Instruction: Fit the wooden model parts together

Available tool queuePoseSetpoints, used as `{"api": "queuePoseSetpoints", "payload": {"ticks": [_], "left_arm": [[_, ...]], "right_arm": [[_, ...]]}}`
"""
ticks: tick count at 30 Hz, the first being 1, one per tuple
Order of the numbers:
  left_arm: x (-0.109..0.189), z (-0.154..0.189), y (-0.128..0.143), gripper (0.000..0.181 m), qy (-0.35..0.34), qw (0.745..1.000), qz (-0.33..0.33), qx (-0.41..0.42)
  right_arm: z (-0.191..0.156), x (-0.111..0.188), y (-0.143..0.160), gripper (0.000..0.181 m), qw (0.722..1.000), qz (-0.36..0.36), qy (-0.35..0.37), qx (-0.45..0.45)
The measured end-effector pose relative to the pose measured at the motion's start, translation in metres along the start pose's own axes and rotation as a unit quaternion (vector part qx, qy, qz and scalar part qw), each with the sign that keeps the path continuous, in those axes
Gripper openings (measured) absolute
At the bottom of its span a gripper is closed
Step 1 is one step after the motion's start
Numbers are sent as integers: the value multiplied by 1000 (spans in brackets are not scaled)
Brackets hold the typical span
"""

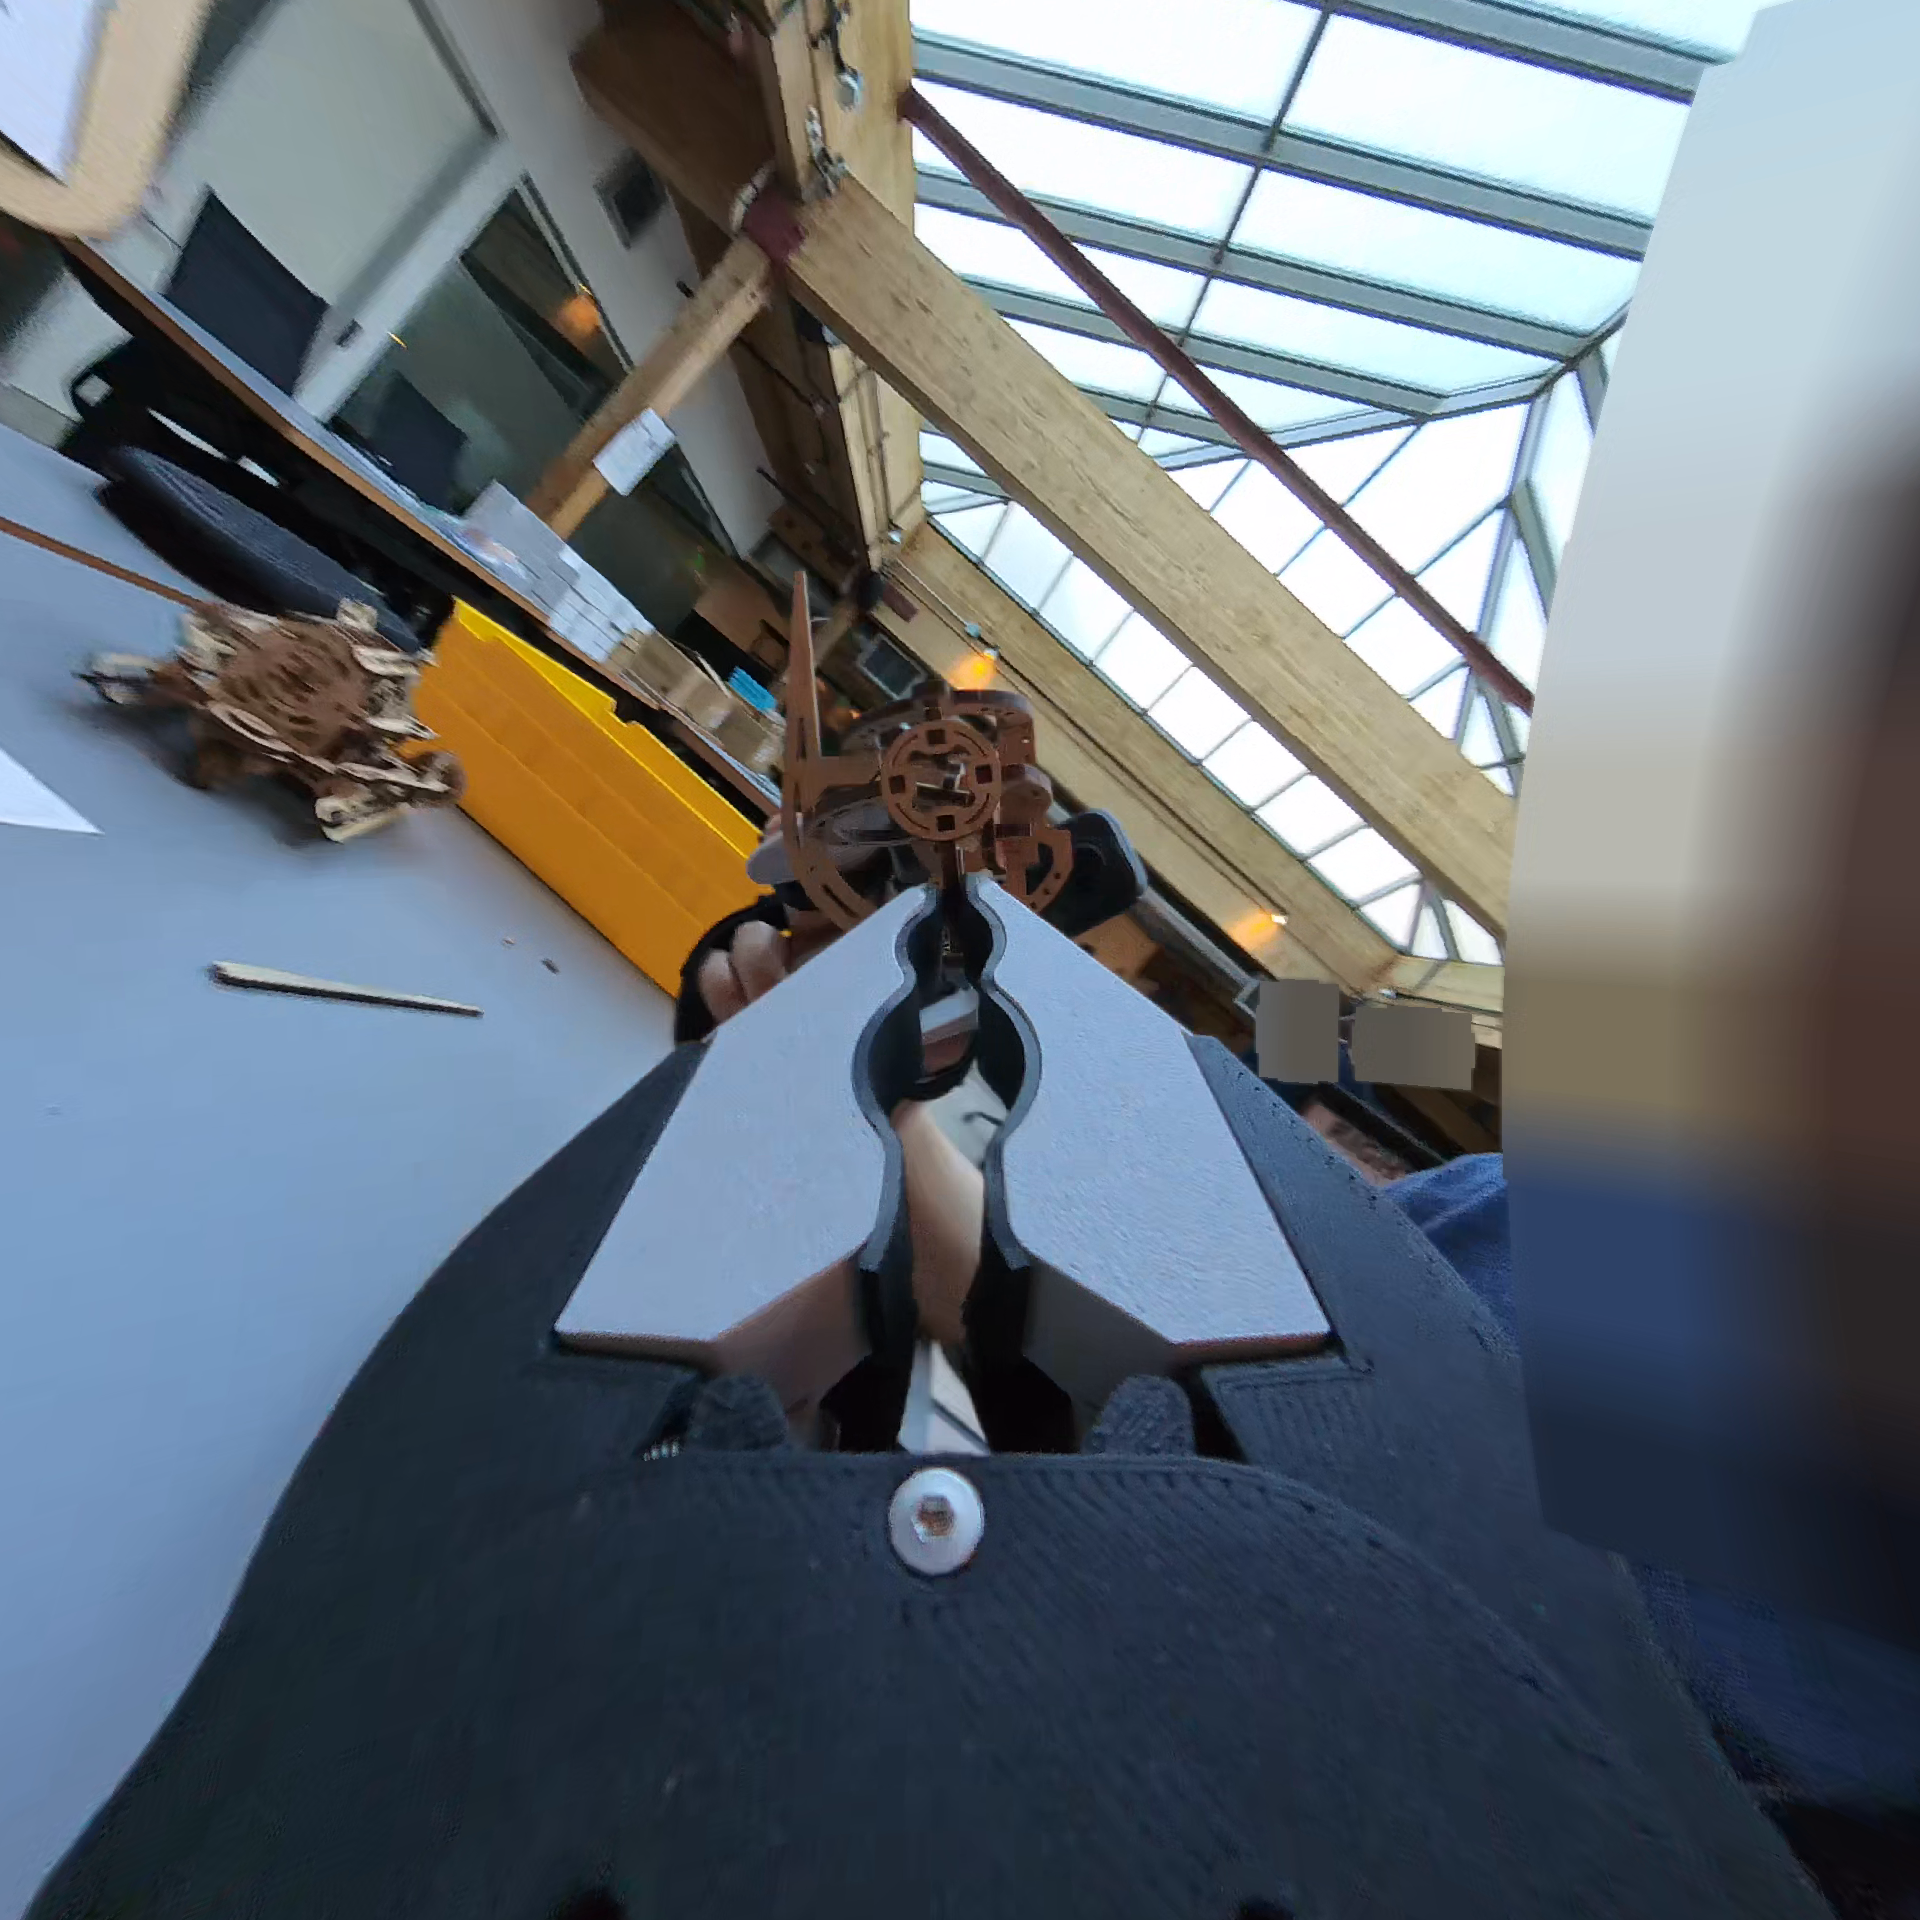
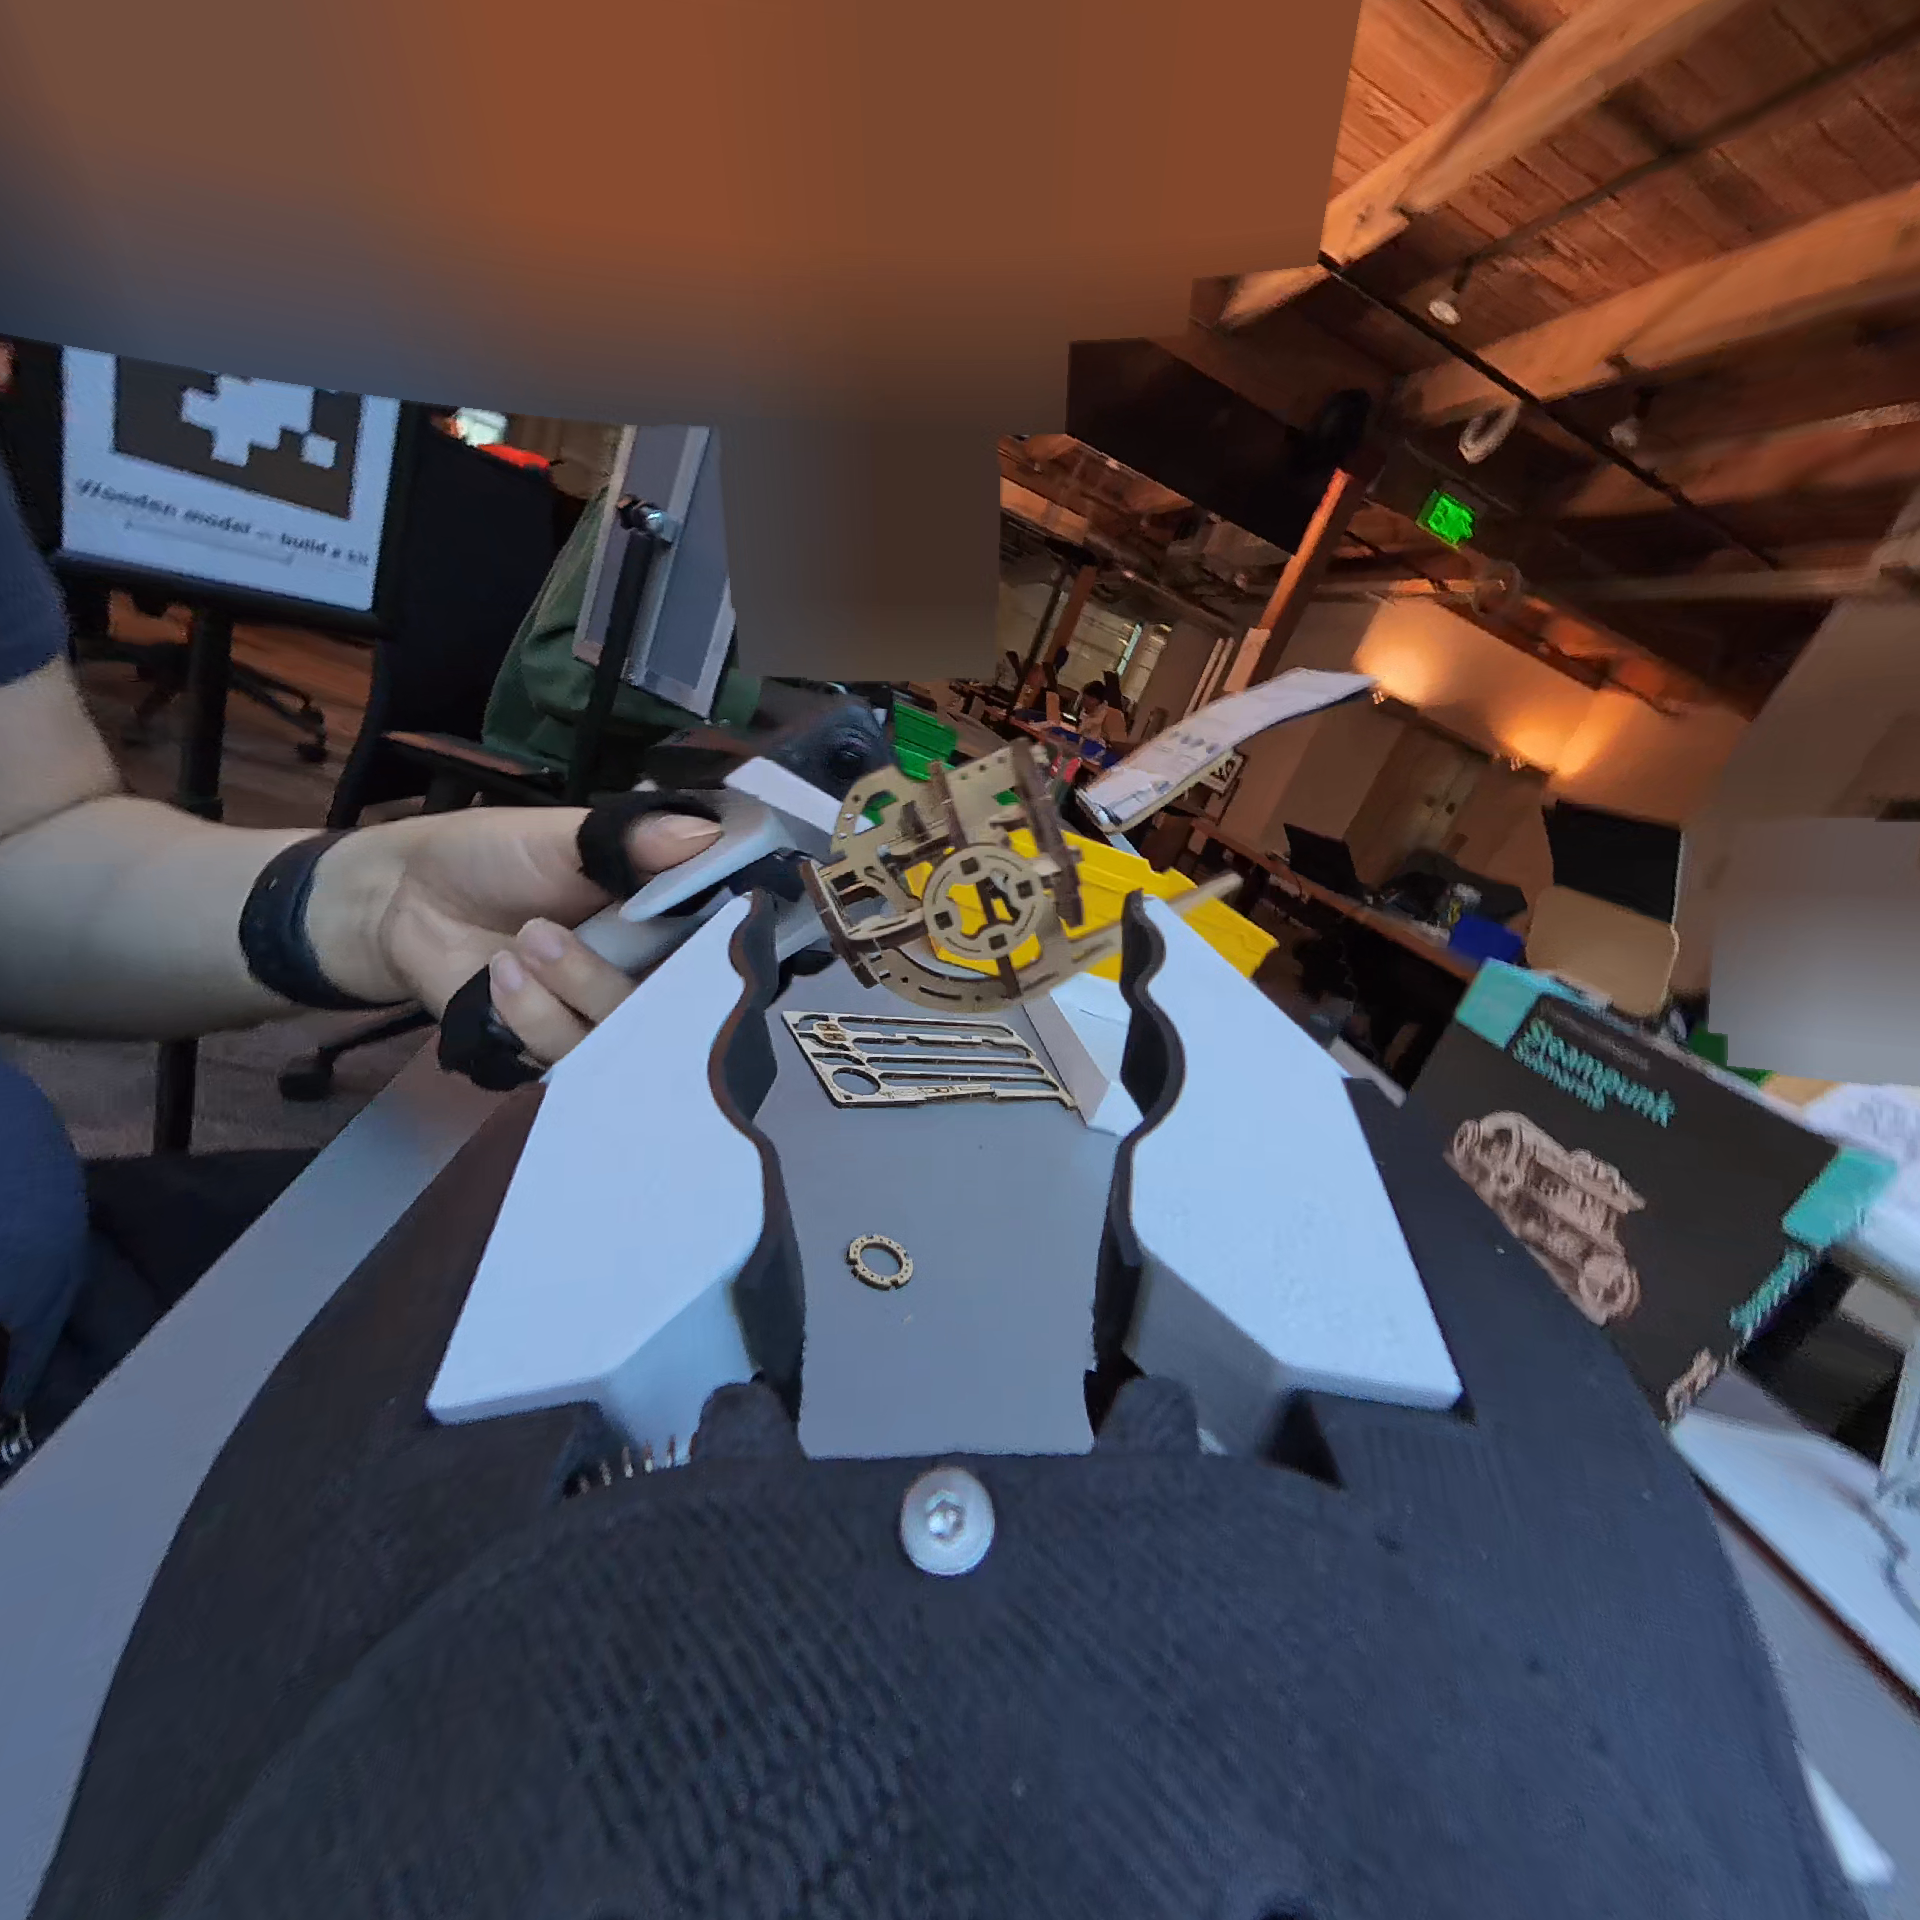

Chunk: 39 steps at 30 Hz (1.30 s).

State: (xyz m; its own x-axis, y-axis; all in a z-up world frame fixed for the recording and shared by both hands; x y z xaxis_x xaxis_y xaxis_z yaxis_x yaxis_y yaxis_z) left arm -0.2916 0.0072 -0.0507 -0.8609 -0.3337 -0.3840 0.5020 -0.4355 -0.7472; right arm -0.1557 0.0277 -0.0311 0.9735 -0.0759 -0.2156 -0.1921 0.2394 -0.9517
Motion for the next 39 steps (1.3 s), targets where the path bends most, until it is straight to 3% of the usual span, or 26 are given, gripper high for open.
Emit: {"api": "queuePoseSetpoints", "payload": {"ticks": [3, 8, 14, 26, 39], "left_arm": [[12, -9, -7, 0, -86, 992, 13, -89], [22, -13, -13, 0, -201, 954, 25, -222], [11, -14, -4, 0, -246, 923, 14, -296], [-11, -15, 8, 0, -245, 917, 24, -313], [-26, -13, 15, 0, -246, 902, 13, -354]], "right_arm": [[23, 3, 7, 56, 992, -16, 66, -102], [39, -1, 26, 37, 950, -49, 120, -285], [32, -9, 31, 23, 953, -85, 172, -233], [40, -3, 32, 19, 942, -71, 217, -246], [39, 2, 26, 6, 941, -52, 207, -261]]}}
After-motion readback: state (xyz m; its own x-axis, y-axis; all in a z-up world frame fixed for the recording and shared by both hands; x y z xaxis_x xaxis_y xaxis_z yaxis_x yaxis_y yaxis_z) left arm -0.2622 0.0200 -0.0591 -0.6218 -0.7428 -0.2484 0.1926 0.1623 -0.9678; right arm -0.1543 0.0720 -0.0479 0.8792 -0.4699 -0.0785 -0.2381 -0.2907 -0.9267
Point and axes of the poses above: each gripper's, where its closed fingertips meet, x back along the fingers, y out of its underside, z = x × y across the jaws, the point moved 6 cm from there along x, back along the fingers, and after that the axes turned 9 degrees about -x, right-handed, at the moved point
